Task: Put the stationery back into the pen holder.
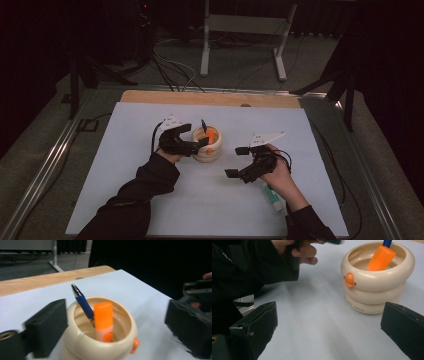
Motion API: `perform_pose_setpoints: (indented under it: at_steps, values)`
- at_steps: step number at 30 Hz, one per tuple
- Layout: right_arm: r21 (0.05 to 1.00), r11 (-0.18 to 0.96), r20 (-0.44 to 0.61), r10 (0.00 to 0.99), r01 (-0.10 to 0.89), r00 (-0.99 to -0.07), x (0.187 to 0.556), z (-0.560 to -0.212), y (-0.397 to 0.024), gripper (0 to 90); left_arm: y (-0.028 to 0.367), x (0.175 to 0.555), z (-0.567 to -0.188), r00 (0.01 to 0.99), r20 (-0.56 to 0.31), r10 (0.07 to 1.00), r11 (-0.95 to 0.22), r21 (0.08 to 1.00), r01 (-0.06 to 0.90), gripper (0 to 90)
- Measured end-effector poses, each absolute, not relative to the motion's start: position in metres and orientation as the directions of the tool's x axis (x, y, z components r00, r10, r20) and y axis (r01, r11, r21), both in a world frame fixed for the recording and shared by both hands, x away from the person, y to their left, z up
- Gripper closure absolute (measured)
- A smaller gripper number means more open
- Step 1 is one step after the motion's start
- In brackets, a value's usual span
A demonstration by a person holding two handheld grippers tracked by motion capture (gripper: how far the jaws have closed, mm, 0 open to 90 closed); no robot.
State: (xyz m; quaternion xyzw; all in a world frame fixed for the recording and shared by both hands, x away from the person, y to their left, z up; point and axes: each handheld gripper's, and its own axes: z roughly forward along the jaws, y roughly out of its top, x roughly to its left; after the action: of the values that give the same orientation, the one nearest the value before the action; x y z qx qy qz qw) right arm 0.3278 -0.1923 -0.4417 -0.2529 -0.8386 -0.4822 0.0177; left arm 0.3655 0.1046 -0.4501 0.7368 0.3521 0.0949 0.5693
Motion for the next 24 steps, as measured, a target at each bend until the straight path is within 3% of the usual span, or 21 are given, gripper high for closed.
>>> perform_pose_setpoints:
  at_steps: [24]
  values:
    - [0.824, 0.377, 0.239, 0.446, 0.423, -0.863, 0.316, -0.427, -0.203, 0.9, 0.138, 0.319, -0.451, 0.833, -0.241, 0.498, -0.149, 0.923, 0.355, 0.3]
